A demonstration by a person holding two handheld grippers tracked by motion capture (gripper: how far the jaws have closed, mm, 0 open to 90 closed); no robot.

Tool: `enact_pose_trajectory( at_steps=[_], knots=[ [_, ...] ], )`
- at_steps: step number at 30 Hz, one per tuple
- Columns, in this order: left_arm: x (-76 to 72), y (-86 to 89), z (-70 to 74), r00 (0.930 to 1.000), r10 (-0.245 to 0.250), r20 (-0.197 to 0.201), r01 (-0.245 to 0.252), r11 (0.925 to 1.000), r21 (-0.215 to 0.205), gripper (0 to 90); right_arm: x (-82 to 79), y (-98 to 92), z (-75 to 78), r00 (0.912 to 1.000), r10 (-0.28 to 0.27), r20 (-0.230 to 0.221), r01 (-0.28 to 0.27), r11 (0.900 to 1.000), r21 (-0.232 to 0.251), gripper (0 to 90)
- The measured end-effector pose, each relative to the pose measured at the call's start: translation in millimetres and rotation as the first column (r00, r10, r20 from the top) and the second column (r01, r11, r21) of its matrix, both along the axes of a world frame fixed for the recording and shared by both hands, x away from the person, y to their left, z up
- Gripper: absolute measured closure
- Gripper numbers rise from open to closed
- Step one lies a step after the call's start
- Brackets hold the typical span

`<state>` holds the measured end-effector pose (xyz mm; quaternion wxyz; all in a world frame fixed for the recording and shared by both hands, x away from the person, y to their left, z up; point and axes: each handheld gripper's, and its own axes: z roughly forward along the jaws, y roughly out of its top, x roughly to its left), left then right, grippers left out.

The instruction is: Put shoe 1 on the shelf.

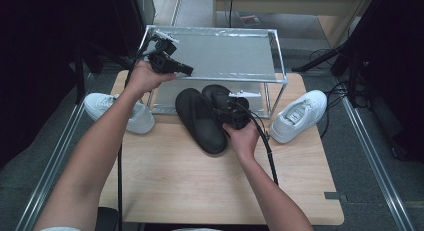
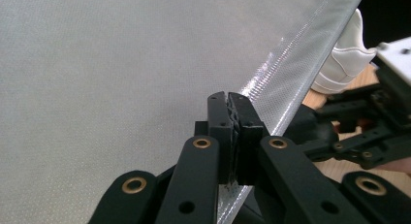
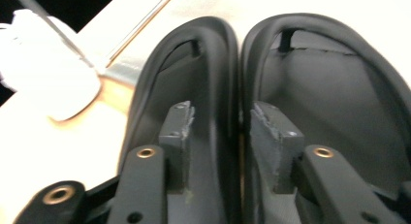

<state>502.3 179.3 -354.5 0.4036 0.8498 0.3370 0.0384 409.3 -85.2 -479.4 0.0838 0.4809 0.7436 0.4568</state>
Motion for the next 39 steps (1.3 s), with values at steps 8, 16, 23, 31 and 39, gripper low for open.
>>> enact_pose_trajectory(
  at_steps=[8,16,23,31,39],
  knots=[
    [0.2,0.1,-0.3,1.0,0.001,-0.001,-0.001,1.0,-0.002,89.6,-33.6,-16.9,-4.2,0.9972,0.074,0.001,-0.074,0.996,0.041,90.0],
    [-0.3,-0.5,0.0,1.0,0.004,-0.003,-0.004,1.0,0.0,89.6,-63.8,-36.2,-17.8,0.9924,0.122,-0.016,-0.121,0.99,0.074,90.0],
    [-0.7,-1.1,0.6,1.0,0.003,0.0,-0.003,1.0,0.008,89.6,-86.1,-42.2,-39.7,0.987,0.156,-0.039,-0.154,0.987,0.039,90.0],
    [-0.7,-1.1,0.4,1.0,0.005,-0.002,-0.005,1.0,0.005,89.6,-89.1,-38.2,-58.6,0.9779,0.193,-0.081,-0.193,0.981,0.0,90.0],
    [-0.8,-1.1,0.5,1.0,0.004,0.002,-0.004,0.9999,0.01,89.6,-82.0,-28.3,-60.7,0.979,0.191,-0.073,-0.191,0.982,0.002,90.0]
  ],
)
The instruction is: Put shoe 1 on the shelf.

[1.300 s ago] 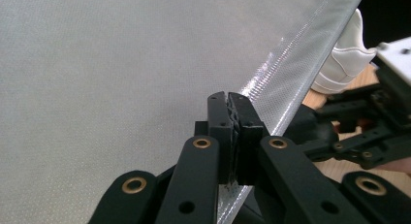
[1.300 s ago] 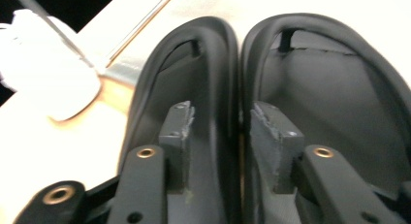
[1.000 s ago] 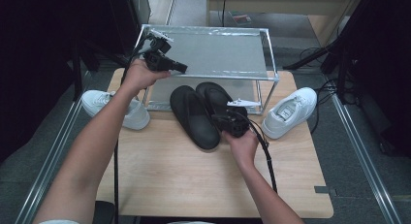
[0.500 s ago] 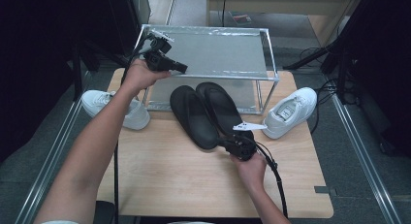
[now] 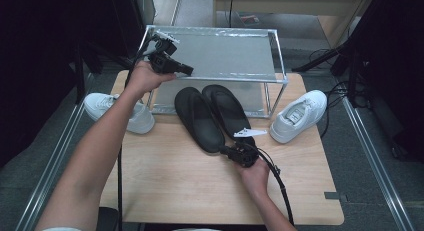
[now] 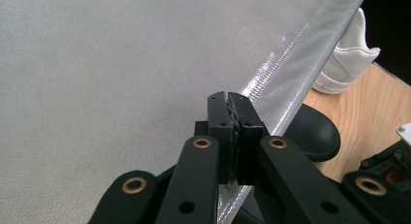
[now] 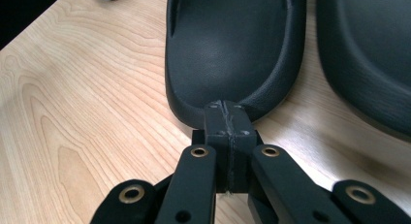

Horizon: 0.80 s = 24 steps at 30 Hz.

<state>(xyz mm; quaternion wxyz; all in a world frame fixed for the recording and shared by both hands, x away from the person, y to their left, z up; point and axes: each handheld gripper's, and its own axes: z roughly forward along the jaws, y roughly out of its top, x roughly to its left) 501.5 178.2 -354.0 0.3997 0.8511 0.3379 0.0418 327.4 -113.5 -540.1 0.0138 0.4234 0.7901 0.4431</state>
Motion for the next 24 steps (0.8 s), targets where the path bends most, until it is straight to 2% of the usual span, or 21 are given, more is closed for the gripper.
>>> enact_pose_trajectory(
  at_steps=[8,14,19,24],
  knots=[
    [0.2,0.2,-0.2,1.0,0.0,-0.004,0.0,1.0,-0.004,89.6,0.7,12.7,1.2,0.9998,0.017,-0.009,-0.017,1.0,0.024,90.0],
    [0.0,0.2,-0.1,1.0,0.001,-0.003,-0.001,1.0,-0.003,89.5,3.4,20.8,2.0,0.9999,0.015,-0.008,-0.014,1.0,0.022,90.0],
    [0.0,0.2,-0.3,1.0,0.002,-0.003,-0.002,1.0,-0.005,89.6,1.9,17.8,-0.3,0.9996,0.025,-0.012,-0.025,1.0,-0.001,90.0],
    [-0.2,0.3,-0.6,1.0,0.006,-0.004,-0.006,0.9999,-0.009,89.6,2.6,20.6,-1.5,0.9993,0.034,-0.012,-0.034,0.999,0.008,90.0]
  ],
)
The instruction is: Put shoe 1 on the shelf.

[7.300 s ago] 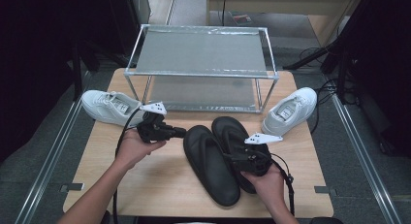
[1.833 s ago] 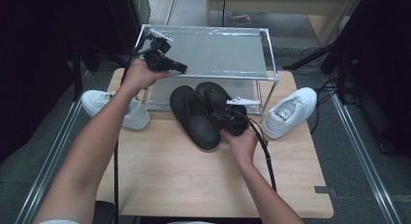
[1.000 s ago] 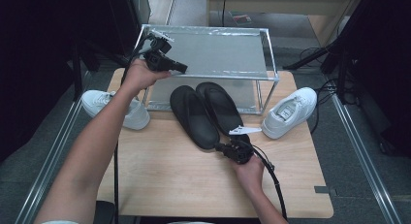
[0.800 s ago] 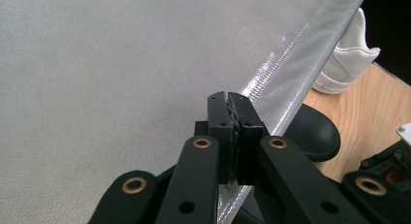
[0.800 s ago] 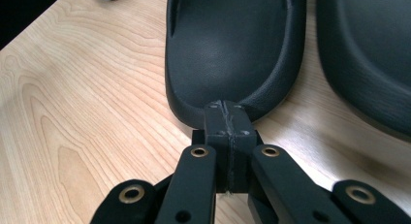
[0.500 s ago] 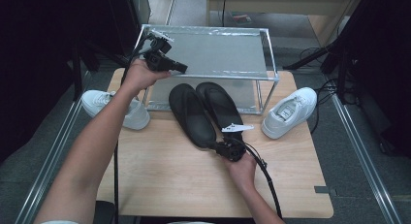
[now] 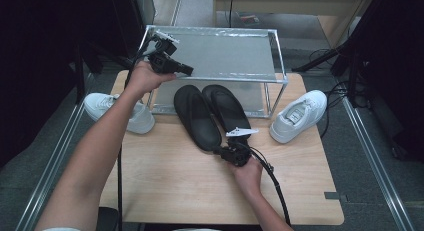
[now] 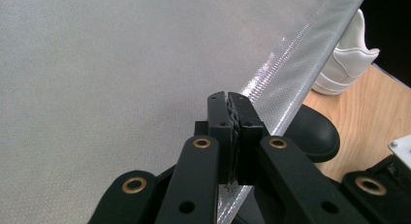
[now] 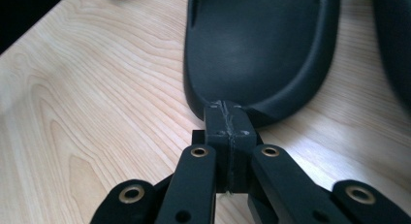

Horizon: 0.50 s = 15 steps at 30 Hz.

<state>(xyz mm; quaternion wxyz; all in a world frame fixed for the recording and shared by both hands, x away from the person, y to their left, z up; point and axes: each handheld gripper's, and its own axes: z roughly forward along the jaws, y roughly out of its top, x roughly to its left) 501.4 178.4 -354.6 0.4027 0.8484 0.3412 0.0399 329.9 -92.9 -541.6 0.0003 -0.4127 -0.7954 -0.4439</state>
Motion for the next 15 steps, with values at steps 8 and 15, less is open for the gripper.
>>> enact_pose_trajectory(
  at_steps=[8,15],
  knots=[
    [-0.7,-0.4,0.2,1.0,0.001,0.005,-0.001,1.0,0.006,89.6,5.3,19.9,2.1,0.9999,0.006,0.013,-0.006,1.0,0.001,90.0],
    [-0.4,2.0,-1.9,1.0,0.003,0.0,-0.003,0.9998,-0.019,89.6,15.5,22.5,0.1,1.0,-0.008,0.005,0.008,1.0,0.024,90.0]
  ],
)
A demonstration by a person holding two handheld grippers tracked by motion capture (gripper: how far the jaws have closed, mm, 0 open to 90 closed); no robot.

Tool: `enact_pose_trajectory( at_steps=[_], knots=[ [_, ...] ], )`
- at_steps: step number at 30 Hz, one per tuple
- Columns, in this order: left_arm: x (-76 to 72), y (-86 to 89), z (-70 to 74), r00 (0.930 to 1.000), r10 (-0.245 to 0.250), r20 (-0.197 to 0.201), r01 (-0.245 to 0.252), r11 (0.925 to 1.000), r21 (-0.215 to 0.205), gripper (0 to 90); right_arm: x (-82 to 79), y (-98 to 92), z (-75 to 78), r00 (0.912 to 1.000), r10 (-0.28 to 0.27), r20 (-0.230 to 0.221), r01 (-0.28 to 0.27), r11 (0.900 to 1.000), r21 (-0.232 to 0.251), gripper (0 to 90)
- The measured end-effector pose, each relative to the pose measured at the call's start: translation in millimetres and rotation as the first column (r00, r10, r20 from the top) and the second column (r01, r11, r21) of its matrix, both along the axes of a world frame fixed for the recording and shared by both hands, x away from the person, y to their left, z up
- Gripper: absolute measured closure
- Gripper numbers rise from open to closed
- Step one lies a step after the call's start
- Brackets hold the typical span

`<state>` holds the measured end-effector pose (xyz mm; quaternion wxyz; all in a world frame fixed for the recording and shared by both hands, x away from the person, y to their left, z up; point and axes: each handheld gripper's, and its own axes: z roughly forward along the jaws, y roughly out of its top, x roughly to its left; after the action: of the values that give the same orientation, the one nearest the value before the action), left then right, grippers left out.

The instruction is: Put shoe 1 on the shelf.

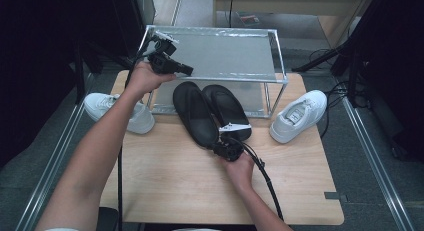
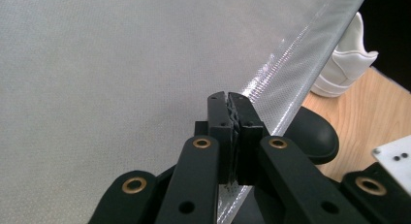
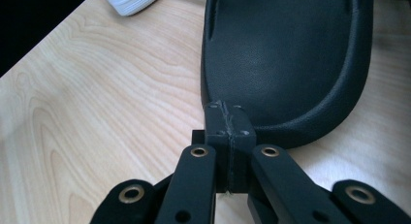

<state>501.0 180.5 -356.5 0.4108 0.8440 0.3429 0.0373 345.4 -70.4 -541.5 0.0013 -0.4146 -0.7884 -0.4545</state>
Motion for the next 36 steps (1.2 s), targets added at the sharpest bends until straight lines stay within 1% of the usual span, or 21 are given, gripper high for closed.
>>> enact_pose_trajectory(
  at_steps=[4,6,7,10,15,17,19,21,24,25,27,28,30,31,33,36],
  knots=[
    [-0.4,0.3,-0.7,1.0,0.005,0.0,-0.005,1.0,-0.008,89.6,8.5,8.8,0.6,0.9999,-0.005,0.012,0.005,1.0,-0.009,90.0],
    [-0.3,-0.1,-0.2,1.0,0.008,-0.005,-0.008,1.0,-0.005,89.6,12.7,11.7,0.9,0.9999,-0.009,0.012,0.009,1.0,-0.015,90.0],
    [-0.2,-0.2,0.2,1.0,0.008,-0.005,-0.008,1.0,-0.001,89.6,15.0,13.3,0.9,0.9998,-0.019,0.009,0.019,1.0,-0.011,90.0],
    [-0.3,-0.5,0.5,1.0,0.007,-0.005,-0.007,1.0,0.004,89.6,22.8,17.6,1.0,0.9997,-0.025,0.005,0.026,1.0,-0.009,90.0],
    [-0.4,-0.7,0.6,0.9999,0.009,-0.005,-0.009,0.9999,0.005,89.6,38.4,27.8,1.6,0.9994,-0.034,0.011,0.034,0.999,-0.023,90.0],
    [-0.5,-1.2,0.7,0.9999,0.011,-0.005,-0.011,0.9999,0.005,89.6,44.4,31.6,2.3,0.9987,-0.049,0.013,0.049,0.999,-0.013,90.0],
    [-0.1,-1.0,0.7,0.9999,0.009,-0.006,-0.009,1.0,0.004,89.6,49.5,36.7,4.9,0.9981,-0.054,0.028,0.054,0.999,-0.002,90.0],
    [-0.1,-0.9,0.6,0.9999,0.011,-0.008,-0.011,0.9999,0.001,89.6,53.8,40.6,7.5,0.9978,-0.059,0.03,0.058,0.998,0.006,90.0],
    [-0.2,-0.9,0.7,0.9999,0.011,-0.008,-0.011,0.9999,0.003,89.6,61.0,46.9,12.9,0.9971,-0.069,0.032,0.068,0.997,0.033,90.0],
    [-0.1,-0.9,0.6,0.9999,0.011,-0.009,-0.011,0.9999,0.001,89.6,64.3,50.3,14.6,0.9972,-0.071,0.025,0.07,0.997,0.024,90.0],
    [-0.2,-0.7,0.4,0.9999,0.011,-0.009,-0.011,0.9999,-0.001,89.6,67.8,55.5,14.6,0.9977,-0.063,0.027,0.063,0.998,0.013,90.0],
    [-0.1,-0.7,0.3,0.9999,0.011,-0.009,-0.011,0.9999,-0.002,89.6,69.1,58.1,14.2,0.9973,-0.067,0.031,0.066,0.998,0.017,90.0],
    [0.2,-0.4,0.2,0.9999,0.011,-0.012,-0.011,0.9999,-0.004,89.6,72.2,62.5,13.2,0.9975,-0.069,0.015,0.068,0.997,0.024,90.0],
    [0.2,-0.3,0.1,0.9999,0.012,-0.013,-0.012,0.9999,-0.006,89.6,73.4,64.2,12.5,0.9976,-0.067,0.015,0.067,0.997,0.027,90.0],
    [0.2,-0.2,0.1,0.9999,0.012,-0.012,-0.013,0.9999,-0.005,89.6,75.7,71.4,10.4,0.9983,-0.058,0.008,0.058,0.998,0.021,90.0],
    [0.0,-0.1,-0.1,0.9999,0.012,-0.01,-0.012,0.9999,-0.005,89.6,72.1,78.8,6.2,0.9989,-0.047,0.002,0.047,0.999,0.007,90.0]
  ],
)
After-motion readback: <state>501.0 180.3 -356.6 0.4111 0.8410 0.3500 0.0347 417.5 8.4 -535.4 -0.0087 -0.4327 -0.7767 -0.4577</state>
